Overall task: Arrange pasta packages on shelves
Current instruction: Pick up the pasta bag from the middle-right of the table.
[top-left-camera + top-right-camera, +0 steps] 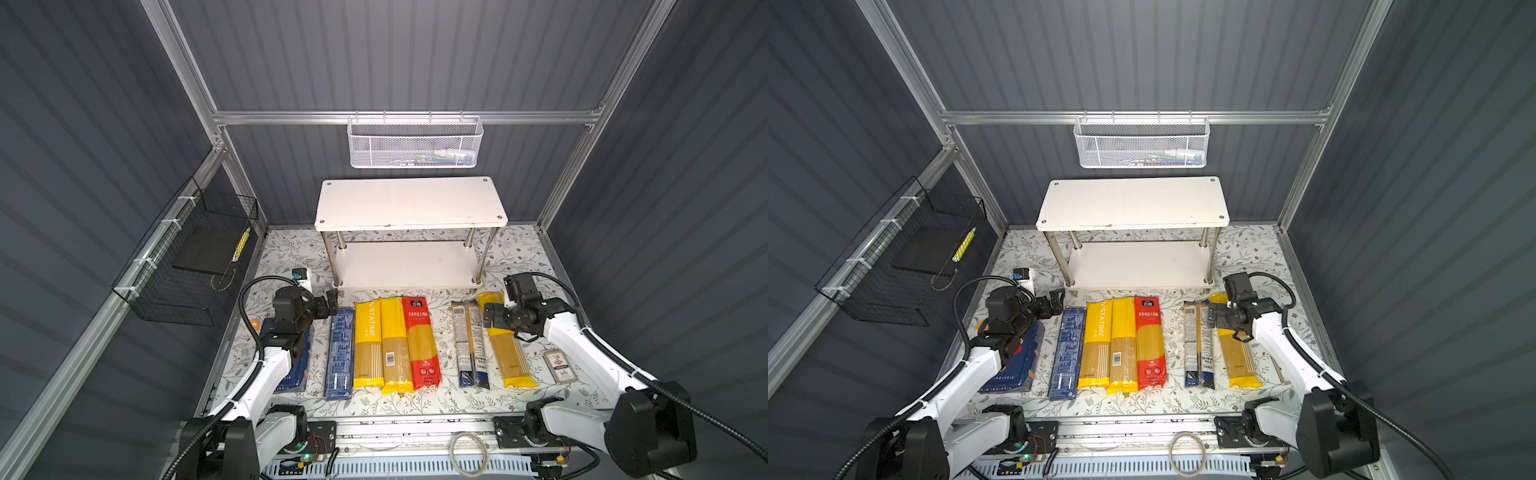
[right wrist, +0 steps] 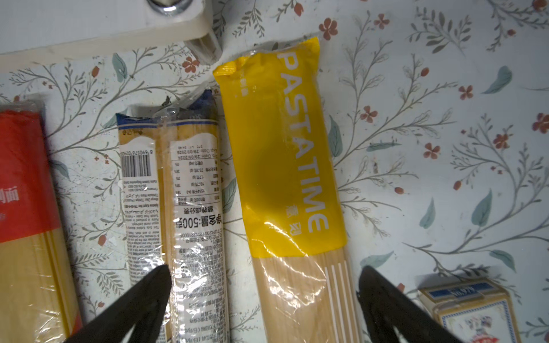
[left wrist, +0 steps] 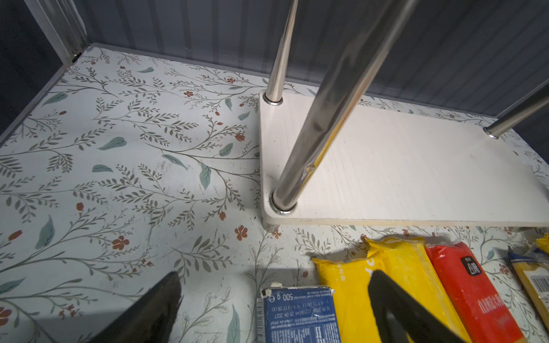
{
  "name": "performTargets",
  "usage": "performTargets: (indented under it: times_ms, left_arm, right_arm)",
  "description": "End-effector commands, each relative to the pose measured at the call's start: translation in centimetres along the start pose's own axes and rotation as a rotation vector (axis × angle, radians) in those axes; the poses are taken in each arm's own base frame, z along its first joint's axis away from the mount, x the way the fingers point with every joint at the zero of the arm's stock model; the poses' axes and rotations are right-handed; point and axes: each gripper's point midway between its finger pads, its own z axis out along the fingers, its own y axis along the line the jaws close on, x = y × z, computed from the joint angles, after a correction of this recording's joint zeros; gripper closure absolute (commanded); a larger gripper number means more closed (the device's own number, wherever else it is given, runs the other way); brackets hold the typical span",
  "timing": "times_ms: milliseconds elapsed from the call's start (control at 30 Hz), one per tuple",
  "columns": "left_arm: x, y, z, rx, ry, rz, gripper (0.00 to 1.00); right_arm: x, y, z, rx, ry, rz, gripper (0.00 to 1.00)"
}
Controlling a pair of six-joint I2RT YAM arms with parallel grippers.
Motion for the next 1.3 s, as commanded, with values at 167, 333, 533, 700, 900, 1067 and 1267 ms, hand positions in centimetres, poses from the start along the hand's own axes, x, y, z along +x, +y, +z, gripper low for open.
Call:
performTargets:
  times_ms: [167,333,533,700,900,1067,1267]
  left_arm:
    - [1.4,-0.2,0.2,0.026,-0.029,0.046,0.01]
    - [1.3,-0.1,0.1,0.023,-0.036,0.046,0.01]
    - [1.5,-0.2,0.4,0.03,-0.018,0.044,0.01]
    - [1.4,-0.2,0.3,0.025,-0.023,0.041,0.01]
    - [1.5,-0.1,0.3,0.021,-0.021,0.041,0.01]
    - [1.4,-0.1,0.4,0.019,-0.018,0.039,0.01]
    - [1.5,0.0,0.4,0.017,-0.014,0.039,0.01]
  right_arm:
    - [-0.2,-1.1,1.0,-0.001,-0.008,0.037,0.01]
    - [0.5,-1.8,1.7,0.026,0.042,0.053,0.01]
    - [1.4,-1.4,3.0,0.015,0.113,0.05,0.01]
    - [2.8,-1.8,4.4,0.053,0.229,0.049,0.01]
    - [3.0,-2.2,5.0,0.085,0.266,0.047,0.01]
    - [3.8,-2.2,5.7,0.083,0.326,0.065,0.01]
    - [4.8,-2.6,6.9,0.078,0.374,0.107,0.01]
